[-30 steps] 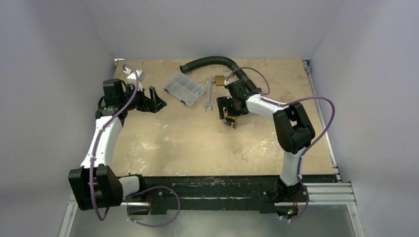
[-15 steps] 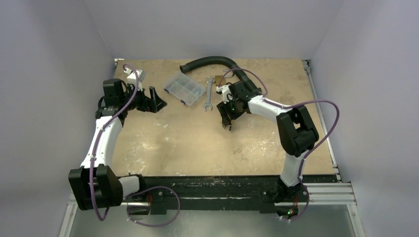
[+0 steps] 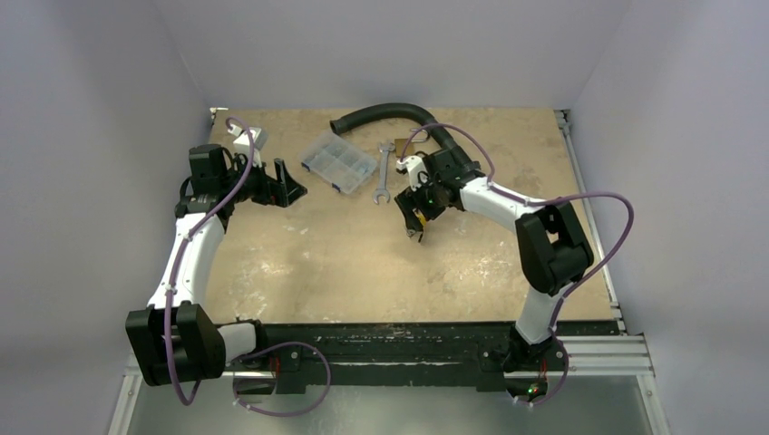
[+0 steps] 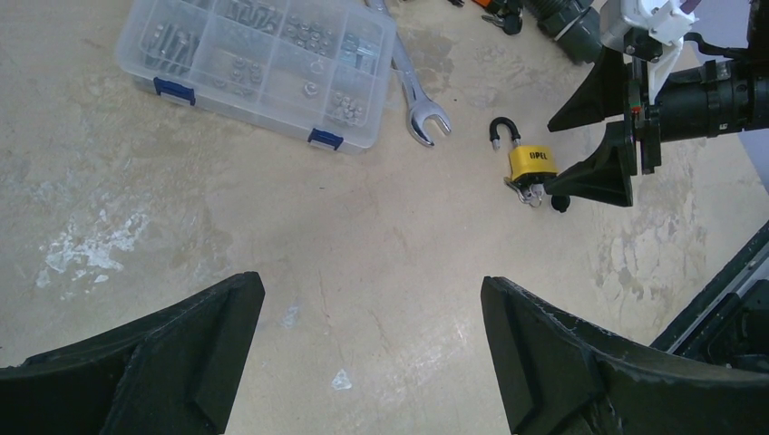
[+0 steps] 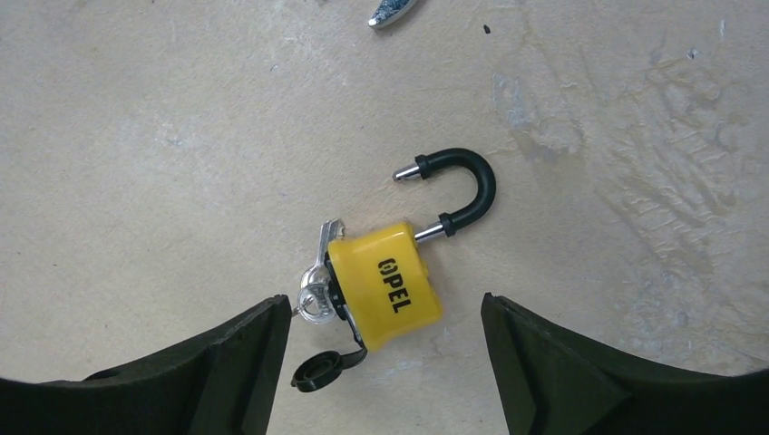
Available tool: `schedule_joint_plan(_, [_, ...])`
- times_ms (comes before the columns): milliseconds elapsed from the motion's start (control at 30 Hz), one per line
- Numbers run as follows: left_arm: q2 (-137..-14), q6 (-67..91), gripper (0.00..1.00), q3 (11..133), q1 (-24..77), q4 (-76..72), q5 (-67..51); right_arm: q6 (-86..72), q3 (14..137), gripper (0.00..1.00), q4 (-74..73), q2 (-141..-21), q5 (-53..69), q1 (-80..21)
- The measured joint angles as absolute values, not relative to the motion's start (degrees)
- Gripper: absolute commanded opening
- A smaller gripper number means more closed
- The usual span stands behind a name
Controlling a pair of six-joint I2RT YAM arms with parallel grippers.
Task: Lock with the key
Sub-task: Pick up the lock from the center of the board.
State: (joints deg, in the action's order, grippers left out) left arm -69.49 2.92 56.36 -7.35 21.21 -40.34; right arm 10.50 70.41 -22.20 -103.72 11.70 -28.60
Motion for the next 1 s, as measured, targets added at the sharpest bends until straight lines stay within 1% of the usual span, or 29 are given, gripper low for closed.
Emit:
schedule_joint_plan(33, [-69.49, 2.87, 1.00, 56.36, -7.35, 21.19, -40.38, 10.55, 70.35, 0.84, -22.20, -103.79, 11.84, -28.60])
schedule_joint_plan(167, [-69.49, 2.76, 1.00, 56.36, -7.35, 21.12, -40.71, 11.20, 70.32, 0.74, -20.80, -104.27, 12.16, -28.60])
schedule_joint_plan(267, [-69.45, 2.28, 1.00, 56.36, -7.35, 21.04, -41.19, 12.05, 70.32, 0.65, -19.49, -105.86, 12.58, -28.60])
schedule_joint_plan(400, [-69.12, 1.30, 1.00, 56.36, -7.35, 21.04, -41.89, 12.93, 70.32, 0.57, -19.03, -108.29, 14.48, -28.60])
schedule_joint_plan(567, [-69.12, -2.50, 1.00, 56.49, -7.35, 22.57, -44.51, 14.74, 70.32, 0.33, -18.87, -108.44, 16.19, -28.60])
schedule_joint_plan(633, [-69.45, -4.14, 1.00, 57.01, -7.35, 24.03, -45.93, 15.42, 70.32, 0.26, -18.94, -108.38, 16.40, -28.56])
schedule_joint_plan(700, [-69.78, -5.39, 1.00, 57.60, -7.33, 25.30, -46.87, 16.27, 70.39, 0.20, -19.38, -108.25, 16.88, -28.53])
schedule_joint_plan(767, [-69.87, -6.20, 1.00, 57.91, -7.33, 25.98, -47.42, 17.65, 70.39, 0.18, -20.78, -107.92, 17.80, -28.56])
schedule_joint_plan(933, [-69.87, -8.16, 1.00, 58.52, -7.33, 27.73, -49.50, 21.54, 70.52, 0.18, -26.89, -104.49, 22.85, -28.56])
schedule_joint_plan(1000, [-70.04, -8.64, 1.00, 58.92, -7.33, 28.45, -51.29, 23.40, 71.11, 0.14, -30.04, -101.58, 25.63, -28.56])
